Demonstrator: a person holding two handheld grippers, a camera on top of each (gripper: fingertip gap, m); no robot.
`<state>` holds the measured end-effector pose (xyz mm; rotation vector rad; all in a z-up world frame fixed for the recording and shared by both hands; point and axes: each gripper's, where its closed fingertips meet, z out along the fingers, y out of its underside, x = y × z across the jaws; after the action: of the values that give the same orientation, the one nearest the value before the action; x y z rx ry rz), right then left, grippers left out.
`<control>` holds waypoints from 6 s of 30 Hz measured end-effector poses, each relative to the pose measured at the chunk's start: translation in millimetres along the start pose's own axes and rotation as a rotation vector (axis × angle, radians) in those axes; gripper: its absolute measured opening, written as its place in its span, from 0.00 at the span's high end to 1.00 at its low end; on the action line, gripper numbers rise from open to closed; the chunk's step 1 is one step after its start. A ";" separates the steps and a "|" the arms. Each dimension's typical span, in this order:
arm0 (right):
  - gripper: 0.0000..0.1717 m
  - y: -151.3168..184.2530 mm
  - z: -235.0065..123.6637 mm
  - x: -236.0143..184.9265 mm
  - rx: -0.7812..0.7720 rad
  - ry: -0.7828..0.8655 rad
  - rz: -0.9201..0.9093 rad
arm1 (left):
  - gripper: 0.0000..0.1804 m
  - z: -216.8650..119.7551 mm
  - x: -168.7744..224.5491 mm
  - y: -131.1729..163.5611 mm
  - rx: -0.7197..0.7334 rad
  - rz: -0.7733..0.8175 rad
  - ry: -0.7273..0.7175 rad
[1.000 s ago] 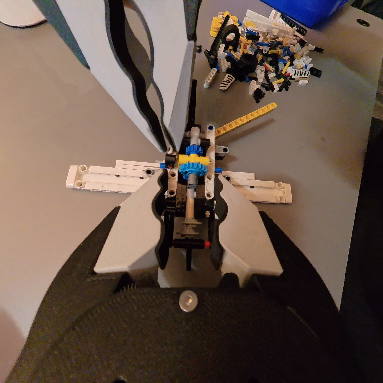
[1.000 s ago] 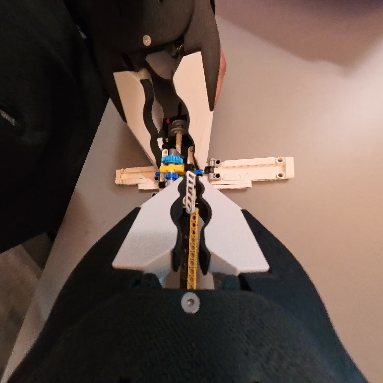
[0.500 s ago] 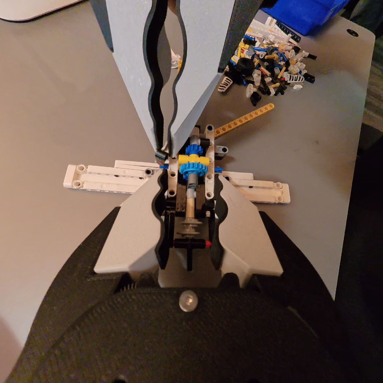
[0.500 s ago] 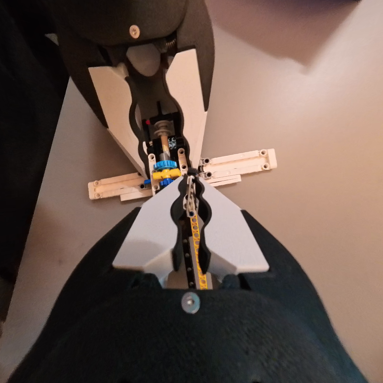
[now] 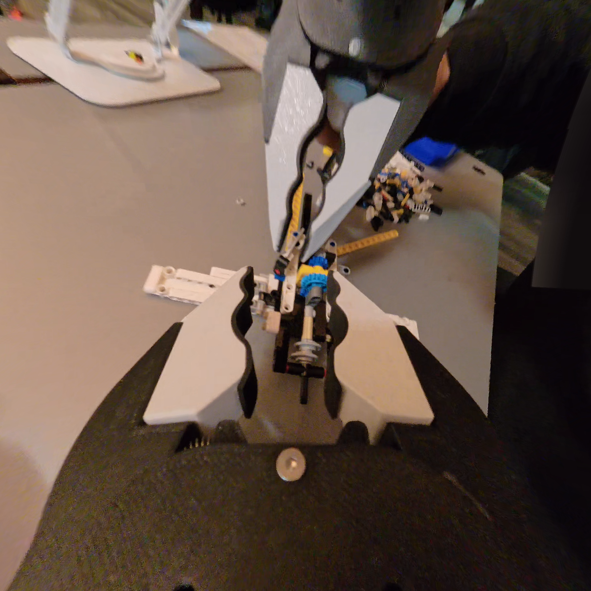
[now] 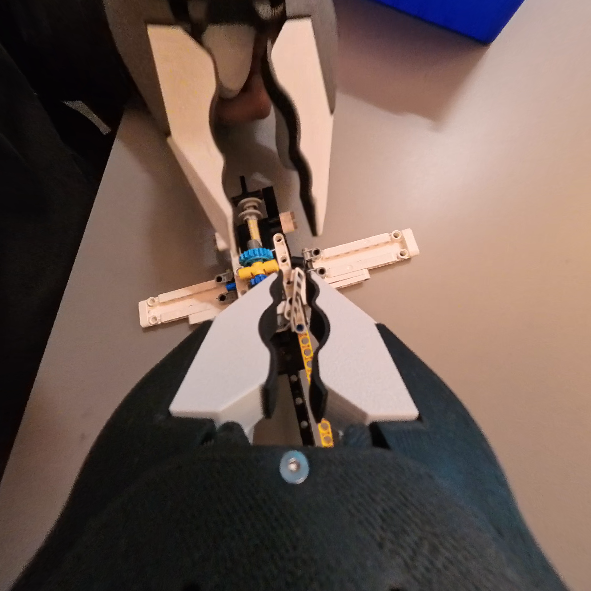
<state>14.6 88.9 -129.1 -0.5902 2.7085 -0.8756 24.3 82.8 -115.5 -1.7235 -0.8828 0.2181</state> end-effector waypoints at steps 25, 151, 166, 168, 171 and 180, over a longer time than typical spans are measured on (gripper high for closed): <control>1.00 6.3 -6.3 -3.7 0.030 0.005 -0.003 | 0.97 29.9 -0.2 9.5 -0.138 0.356 0.194; 0.98 15.8 -88.0 -175.1 0.688 0.165 -0.232 | 0.97 31.5 195.4 -23.1 -0.211 -0.708 0.965; 0.99 28.4 -96.4 -171.5 0.712 0.170 -0.039 | 0.96 40.5 195.9 -27.5 -0.153 -0.686 0.859; 0.99 29.1 -99.8 -174.1 0.736 0.153 -0.023 | 0.96 40.4 199.8 -28.6 -0.160 -0.670 0.856; 0.99 30.2 -104.2 -176.8 0.752 0.145 -0.010 | 0.96 40.5 202.4 -31.2 -0.159 -0.658 0.847; 0.99 33.6 -108.1 -186.6 0.766 0.152 0.003 | 0.96 37.0 212.9 -29.6 -0.181 -0.627 0.824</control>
<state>134.2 251.2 -45.6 -0.3489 2.2062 -1.8661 140.0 252.2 -41.2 -1.4052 -0.7664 -0.9473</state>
